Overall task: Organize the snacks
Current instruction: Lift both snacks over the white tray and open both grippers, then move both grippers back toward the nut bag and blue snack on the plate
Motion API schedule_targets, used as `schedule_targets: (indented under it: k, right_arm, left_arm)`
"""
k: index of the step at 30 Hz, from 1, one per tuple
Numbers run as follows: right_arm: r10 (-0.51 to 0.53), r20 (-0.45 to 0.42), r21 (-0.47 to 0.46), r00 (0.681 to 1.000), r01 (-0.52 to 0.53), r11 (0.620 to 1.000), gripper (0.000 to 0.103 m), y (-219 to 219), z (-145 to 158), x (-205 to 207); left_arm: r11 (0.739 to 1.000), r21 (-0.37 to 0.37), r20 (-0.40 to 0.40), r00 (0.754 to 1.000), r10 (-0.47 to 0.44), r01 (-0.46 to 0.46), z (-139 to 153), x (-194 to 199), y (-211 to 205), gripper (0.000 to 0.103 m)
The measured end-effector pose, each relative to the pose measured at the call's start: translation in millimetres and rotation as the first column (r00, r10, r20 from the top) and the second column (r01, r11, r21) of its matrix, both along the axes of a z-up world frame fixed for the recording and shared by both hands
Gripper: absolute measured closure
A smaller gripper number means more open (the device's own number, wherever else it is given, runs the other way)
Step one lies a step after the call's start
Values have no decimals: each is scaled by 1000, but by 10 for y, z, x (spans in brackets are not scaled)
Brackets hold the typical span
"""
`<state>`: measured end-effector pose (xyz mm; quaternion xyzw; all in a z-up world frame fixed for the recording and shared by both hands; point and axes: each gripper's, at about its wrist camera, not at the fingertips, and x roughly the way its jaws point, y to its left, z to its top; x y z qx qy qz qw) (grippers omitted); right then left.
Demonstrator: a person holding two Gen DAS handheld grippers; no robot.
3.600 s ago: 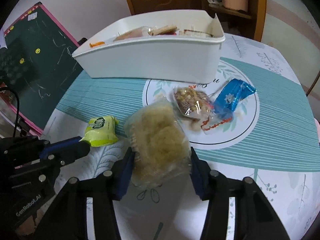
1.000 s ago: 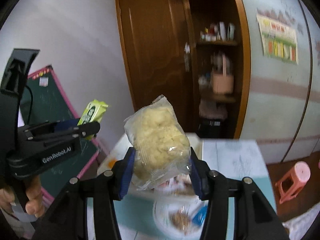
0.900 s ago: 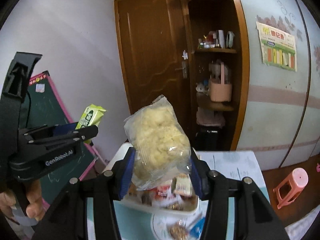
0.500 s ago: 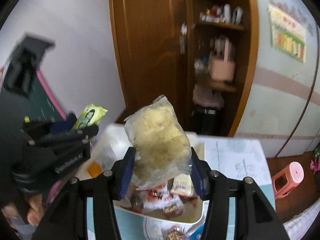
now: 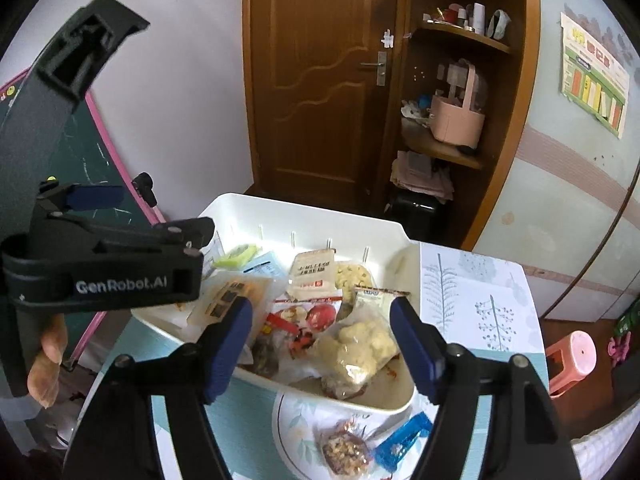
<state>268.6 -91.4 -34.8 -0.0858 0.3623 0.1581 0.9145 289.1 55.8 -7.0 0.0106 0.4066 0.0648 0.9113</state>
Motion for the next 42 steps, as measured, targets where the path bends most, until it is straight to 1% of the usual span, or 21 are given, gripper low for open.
schedule_targets:
  k: [5,14,23,28,34,39,42]
  right_arm:
    - [-14,-7,34,1000,15,999,31,-95,35,-130]
    - [-57,10,93,998,56,994,31,-369,100,-556]
    - [-141,32,98,989,137,986,31,-747,66,-959]
    - [-178,43,88,983,174,981,31,-951,54,-1124]
    - [-230,37,81,972,227,971,31,-1199,-42,-1208]
    - [-265,0,85,964,264,961,31,-1413,-192,-1227]
    - [-286,-29,86,958,287,954,31,-1548,-310,-1225]
  left_arm:
    - [1000,-4,33,999,-23,23,102,-203,-147,5]
    - [997,-27,93,993,-76,79,259,-688,-458,5]
    - [990,-44,144,982,-123,131,283,-1148,-793,5]
    - [986,-52,145,978,-149,158,185,-1303,-963,5]
    - [982,-59,119,978,-172,180,-28,-1374,-1121,5]
    - [983,-68,76,983,-167,172,-284,-1348,-1200,5]
    - [985,-58,49,986,-158,161,-471,-1326,-1226,5]
